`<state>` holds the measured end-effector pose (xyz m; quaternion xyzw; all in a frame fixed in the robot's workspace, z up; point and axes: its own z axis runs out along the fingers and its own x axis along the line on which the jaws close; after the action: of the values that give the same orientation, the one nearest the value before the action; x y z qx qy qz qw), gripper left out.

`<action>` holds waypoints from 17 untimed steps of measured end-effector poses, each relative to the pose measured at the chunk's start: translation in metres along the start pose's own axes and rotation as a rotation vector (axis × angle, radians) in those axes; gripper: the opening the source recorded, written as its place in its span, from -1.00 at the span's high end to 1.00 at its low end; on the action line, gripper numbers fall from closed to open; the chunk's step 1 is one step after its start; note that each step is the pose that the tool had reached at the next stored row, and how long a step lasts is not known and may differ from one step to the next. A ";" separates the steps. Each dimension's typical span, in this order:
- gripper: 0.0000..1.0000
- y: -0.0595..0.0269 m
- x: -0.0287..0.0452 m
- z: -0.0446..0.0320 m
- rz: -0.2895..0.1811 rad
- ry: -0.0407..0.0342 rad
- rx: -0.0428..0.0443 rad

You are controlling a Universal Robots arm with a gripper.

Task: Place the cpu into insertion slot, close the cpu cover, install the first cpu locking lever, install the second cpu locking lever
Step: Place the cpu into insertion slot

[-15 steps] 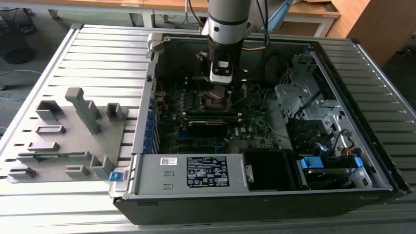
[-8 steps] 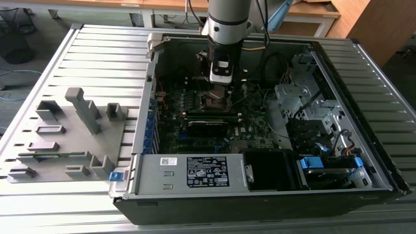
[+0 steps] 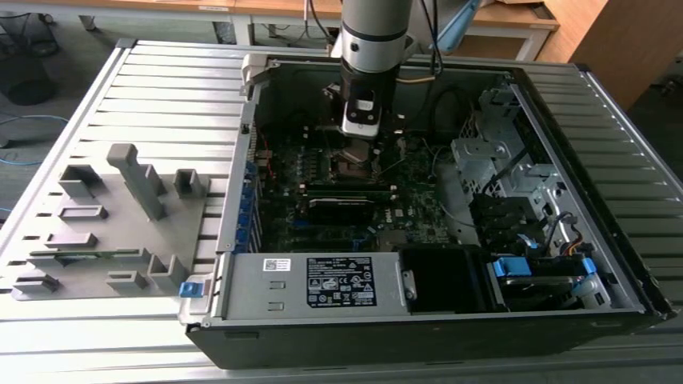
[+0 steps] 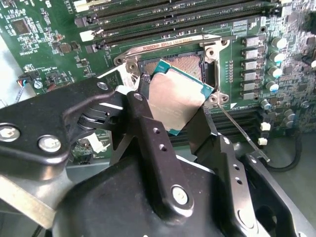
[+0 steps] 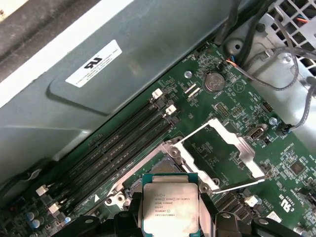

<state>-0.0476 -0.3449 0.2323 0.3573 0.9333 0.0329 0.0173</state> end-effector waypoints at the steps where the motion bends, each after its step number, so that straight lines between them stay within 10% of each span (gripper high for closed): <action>1: -0.08 0.0000 0.0000 0.0000 0.003 -0.0003 0.0001; 17: -0.08 0.0000 0.0000 0.0000 0.057 -0.0043 0.0006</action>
<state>-0.0476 -0.3449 0.2323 0.3840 0.9226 0.0324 0.0182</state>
